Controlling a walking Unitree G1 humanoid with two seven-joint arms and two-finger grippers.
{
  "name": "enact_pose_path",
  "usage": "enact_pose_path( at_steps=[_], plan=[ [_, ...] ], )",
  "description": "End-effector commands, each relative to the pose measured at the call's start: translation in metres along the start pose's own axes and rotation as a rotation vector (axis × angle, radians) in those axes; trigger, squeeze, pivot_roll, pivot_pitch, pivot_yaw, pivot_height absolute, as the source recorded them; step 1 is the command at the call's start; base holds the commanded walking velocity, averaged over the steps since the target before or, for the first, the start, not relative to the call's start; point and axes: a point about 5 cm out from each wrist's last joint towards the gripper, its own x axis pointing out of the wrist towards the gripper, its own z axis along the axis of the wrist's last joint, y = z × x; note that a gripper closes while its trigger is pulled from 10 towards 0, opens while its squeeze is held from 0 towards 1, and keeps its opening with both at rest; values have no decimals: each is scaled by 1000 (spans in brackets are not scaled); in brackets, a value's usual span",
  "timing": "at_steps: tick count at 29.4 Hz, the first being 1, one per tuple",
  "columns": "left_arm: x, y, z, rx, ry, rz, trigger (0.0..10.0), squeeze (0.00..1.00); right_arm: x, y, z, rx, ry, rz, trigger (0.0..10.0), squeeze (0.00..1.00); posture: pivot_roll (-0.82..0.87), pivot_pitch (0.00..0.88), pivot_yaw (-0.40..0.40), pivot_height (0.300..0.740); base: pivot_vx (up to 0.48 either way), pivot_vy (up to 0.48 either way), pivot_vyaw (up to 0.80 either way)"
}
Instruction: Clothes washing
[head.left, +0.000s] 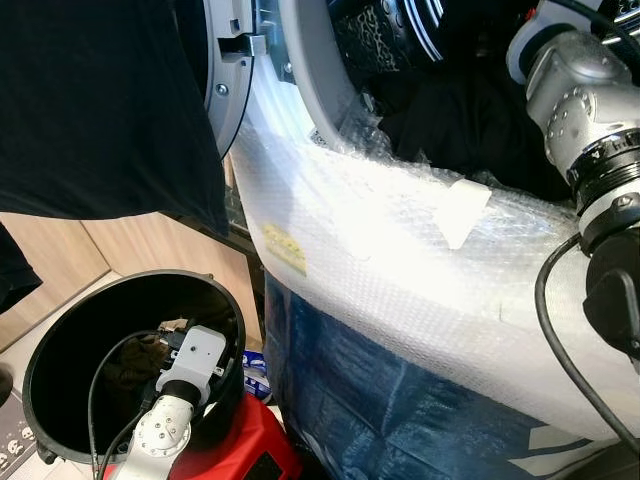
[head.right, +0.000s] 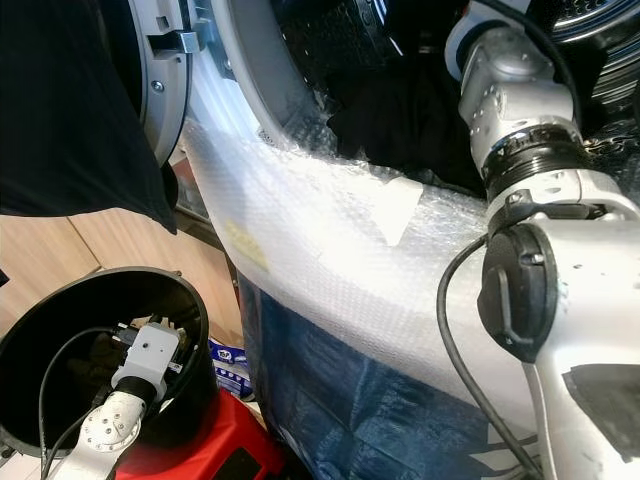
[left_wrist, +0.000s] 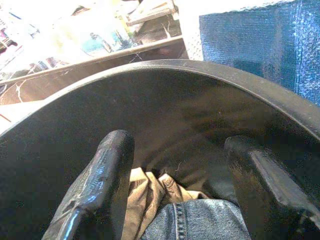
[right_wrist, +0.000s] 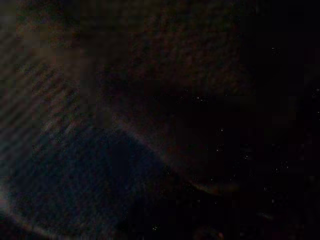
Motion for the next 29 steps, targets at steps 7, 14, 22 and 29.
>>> enact_pose_path(
  at_steps=[7, 14, 22, 29],
  plan=[
    [-2, -3, -3, -10, 21, -2, 10000, 0, -5, -32, 29, -37, -119, -192, 10000, 1000, 63, 85, -28, 740, 0, 0, 0],
    [-4, -6, -6, -8, 36, -15, 10000, 0, -3, -16, 24, 17, -136, -99, 10000, 1000, 59, 113, -26, 740, 0, 0, 0],
    [-4, -4, -4, -11, 32, -8, 10000, 0, -8, -35, 48, 83, -246, -179, 10000, 1000, 58, 118, -27, 740, 0, 0, 0],
    [-6, -7, -6, -8, 42, -26, 10000, 0, -2, -13, 14, 134, -84, -98, 10000, 0, 46, 129, -27, 740, 0, 0, 0]
  ],
)
